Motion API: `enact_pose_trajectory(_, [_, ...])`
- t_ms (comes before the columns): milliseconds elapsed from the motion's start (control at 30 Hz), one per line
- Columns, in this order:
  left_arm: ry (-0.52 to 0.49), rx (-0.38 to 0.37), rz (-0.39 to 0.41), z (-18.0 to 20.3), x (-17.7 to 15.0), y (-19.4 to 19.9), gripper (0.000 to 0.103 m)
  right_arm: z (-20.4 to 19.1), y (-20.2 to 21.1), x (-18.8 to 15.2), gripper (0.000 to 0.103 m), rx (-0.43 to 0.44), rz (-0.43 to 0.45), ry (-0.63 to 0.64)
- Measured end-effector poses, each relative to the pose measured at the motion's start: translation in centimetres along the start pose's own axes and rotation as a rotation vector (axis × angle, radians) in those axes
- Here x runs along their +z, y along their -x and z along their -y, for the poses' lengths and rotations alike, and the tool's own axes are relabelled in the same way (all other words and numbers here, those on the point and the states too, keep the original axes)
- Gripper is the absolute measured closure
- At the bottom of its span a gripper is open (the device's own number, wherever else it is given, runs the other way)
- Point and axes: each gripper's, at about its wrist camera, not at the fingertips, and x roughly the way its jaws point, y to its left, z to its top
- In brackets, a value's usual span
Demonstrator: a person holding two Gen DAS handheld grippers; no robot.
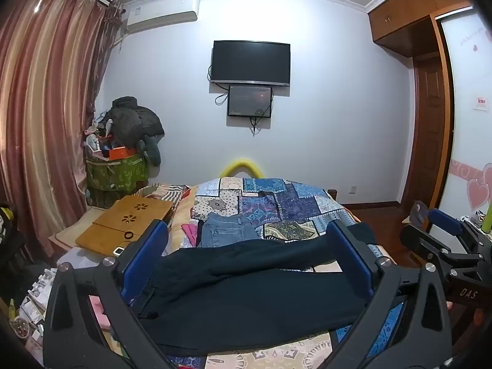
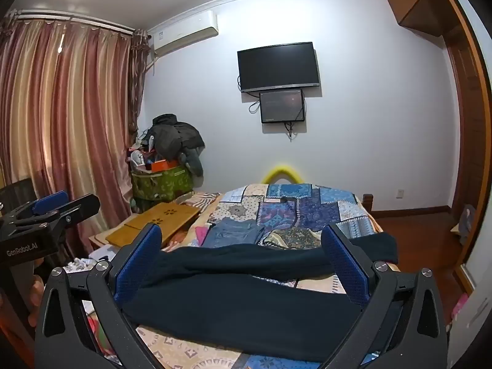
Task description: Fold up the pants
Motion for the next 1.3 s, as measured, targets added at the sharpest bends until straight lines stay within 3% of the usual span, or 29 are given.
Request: enact_pose_trajectory(1300, [0.021,-0.012,-0.016,-0.77,0.14,-0.33,0.000,-0.03,-0.04,0.47,0.000,-0.002,0.001,0.013])
